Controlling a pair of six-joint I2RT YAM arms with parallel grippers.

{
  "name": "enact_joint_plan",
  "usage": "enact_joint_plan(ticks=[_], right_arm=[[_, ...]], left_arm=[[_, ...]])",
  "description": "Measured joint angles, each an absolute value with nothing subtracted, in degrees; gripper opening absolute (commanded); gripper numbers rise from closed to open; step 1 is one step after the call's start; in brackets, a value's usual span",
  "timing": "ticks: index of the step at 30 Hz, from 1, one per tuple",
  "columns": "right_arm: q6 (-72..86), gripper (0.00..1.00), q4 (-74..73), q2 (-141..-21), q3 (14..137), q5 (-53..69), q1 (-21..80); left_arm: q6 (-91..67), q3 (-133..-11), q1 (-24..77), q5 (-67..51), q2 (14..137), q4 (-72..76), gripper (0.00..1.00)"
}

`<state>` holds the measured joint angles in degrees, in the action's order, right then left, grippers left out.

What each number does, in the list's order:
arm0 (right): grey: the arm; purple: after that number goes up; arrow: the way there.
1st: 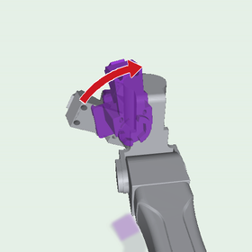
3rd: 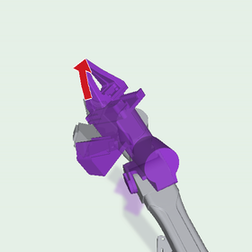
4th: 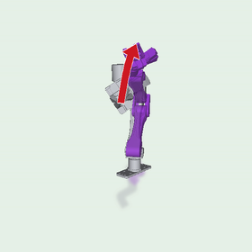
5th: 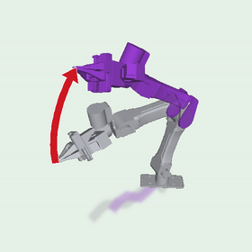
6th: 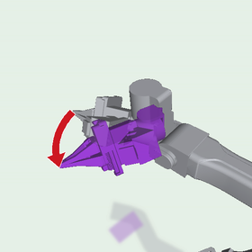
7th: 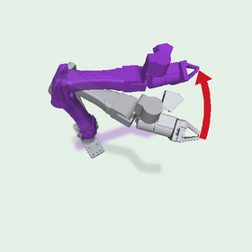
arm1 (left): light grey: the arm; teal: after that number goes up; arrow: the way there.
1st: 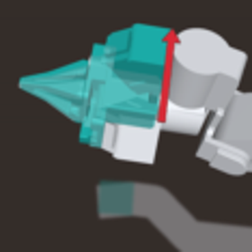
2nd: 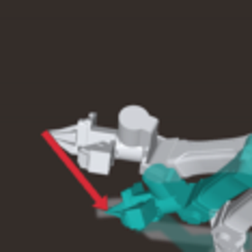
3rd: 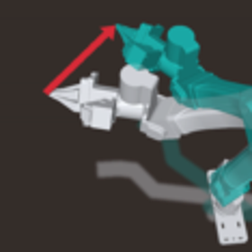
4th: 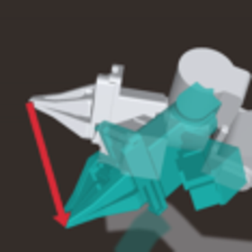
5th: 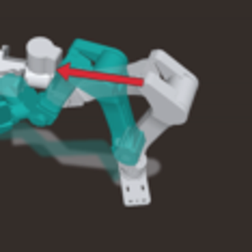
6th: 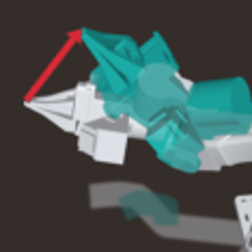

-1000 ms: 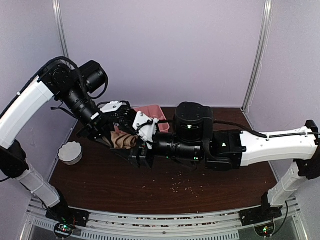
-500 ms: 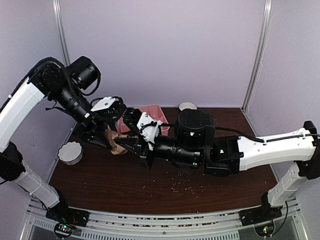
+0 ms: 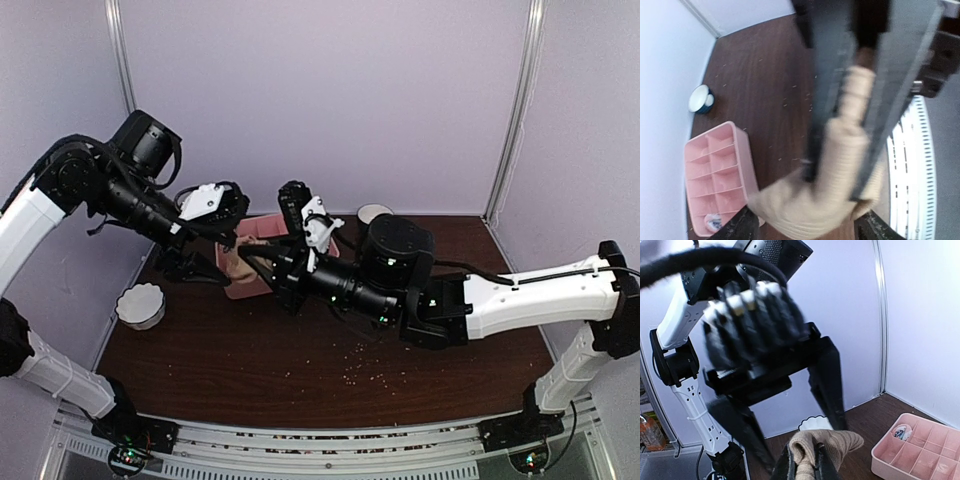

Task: Roll the socks
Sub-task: Pass from the left arm to the right, then pass from the right arm to the left

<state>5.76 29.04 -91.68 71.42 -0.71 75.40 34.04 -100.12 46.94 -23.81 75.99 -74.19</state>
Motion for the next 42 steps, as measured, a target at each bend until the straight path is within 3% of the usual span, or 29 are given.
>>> enact_joint_plan(ticks=[4, 13, 27, 36, 42], right_arm=[[8.86, 0.0, 30.37, -93.51, 72.4, -1.61, 75.35], [27.44, 0.0, 32.27, -95.37, 74.32, -6.39, 73.82], [72.42, 0.0, 35.31, -105.03, 76.49, 5.26, 65.01], [83.02, 0.0, 39.59, -108.01, 76.55, 9.8, 65.06], [87.7, 0.0, 45.91, -108.03, 76.55, 10.66, 65.39]], left_arm=[[33.8, -96.38, 46.98, -14.15, 73.41, -66.22, 0.68], [41.23, -93.86, 49.91, -6.31, 67.22, -61.25, 0.72], [56.95, -83.7, 57.28, 6.11, 60.88, -57.87, 0.65], [62.08, -76.31, 57.76, 12.21, 60.47, -51.44, 0.64], [60.93, -75.9, 57.76, 12.38, 60.1, -49.28, 0.48]])
